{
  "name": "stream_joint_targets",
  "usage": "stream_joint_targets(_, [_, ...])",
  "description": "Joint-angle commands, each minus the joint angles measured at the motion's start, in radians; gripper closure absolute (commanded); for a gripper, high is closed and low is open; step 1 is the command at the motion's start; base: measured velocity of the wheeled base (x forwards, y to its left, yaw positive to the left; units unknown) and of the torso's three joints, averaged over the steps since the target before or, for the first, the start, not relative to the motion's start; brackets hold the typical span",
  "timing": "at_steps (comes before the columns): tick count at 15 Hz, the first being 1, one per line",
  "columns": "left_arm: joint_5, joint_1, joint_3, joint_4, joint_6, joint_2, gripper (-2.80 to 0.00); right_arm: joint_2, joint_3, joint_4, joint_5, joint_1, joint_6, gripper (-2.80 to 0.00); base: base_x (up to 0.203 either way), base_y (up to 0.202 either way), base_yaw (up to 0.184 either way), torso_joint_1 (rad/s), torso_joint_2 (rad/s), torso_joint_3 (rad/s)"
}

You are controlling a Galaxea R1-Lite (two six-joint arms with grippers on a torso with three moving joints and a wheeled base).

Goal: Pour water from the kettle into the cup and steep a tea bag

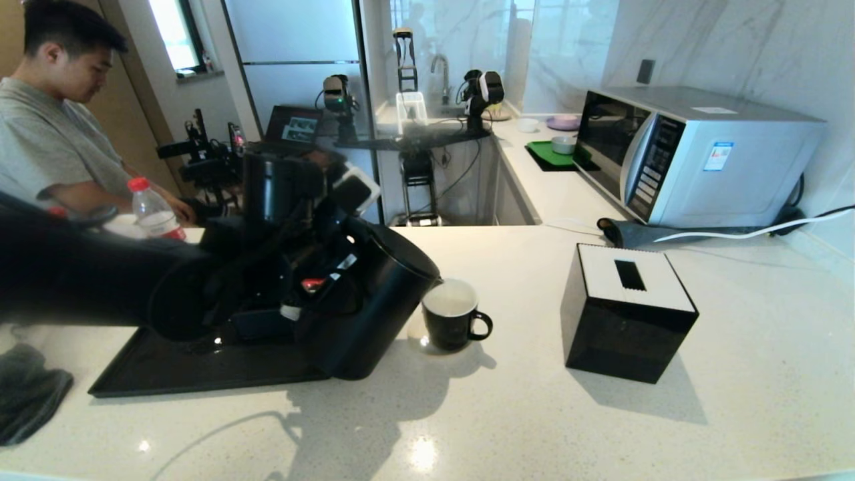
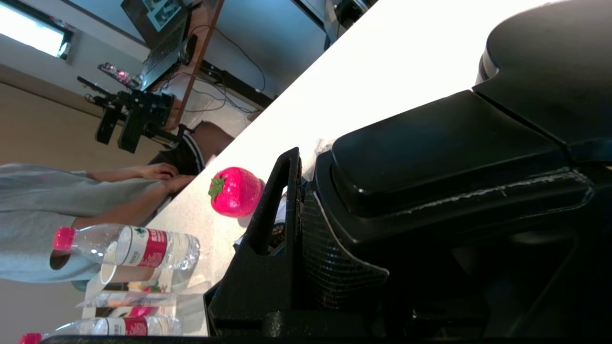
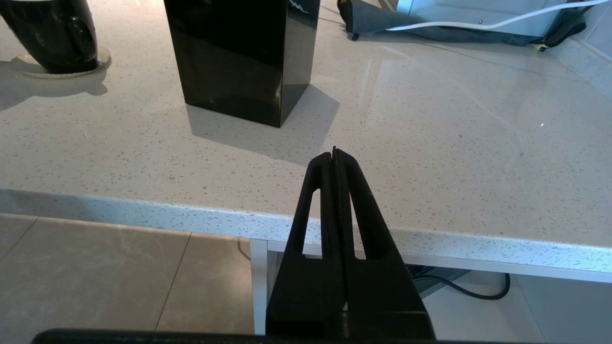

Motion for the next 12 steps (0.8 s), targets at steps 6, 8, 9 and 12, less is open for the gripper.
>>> stream_joint_targets(6, [0.003, 0.002, 0.001, 0.057, 0.003, -0.024, 0.0, 0.001, 0.0, 0.0, 0.0, 0.0, -0.001, 0.0, 0.0, 0.0, 0.0, 0.0, 0.0, 0.0])
stream_joint_targets(8, [0.003, 0.002, 0.001, 0.058, 0.003, -0.024, 0.0, 0.001, 0.0, 0.0, 0.0, 0.0, -0.001, 0.0, 0.0, 0.0, 0.0, 0.0, 0.0, 0.0])
stream_joint_targets(9, [0.003, 0.002, 0.001, 0.058, 0.003, -0.024, 0.0, 0.001, 0.0, 0.0, 0.0, 0.0, -0.001, 0.0, 0.0, 0.0, 0.0, 0.0, 0.0, 0.0])
stream_joint_targets(12, [0.003, 0.002, -0.003, 0.081, 0.003, -0.024, 0.0, 0.001, 0.0, 0.0, 0.0, 0.0, -0.001, 0.0, 0.0, 0.0, 0.0, 0.0, 0.0, 0.0])
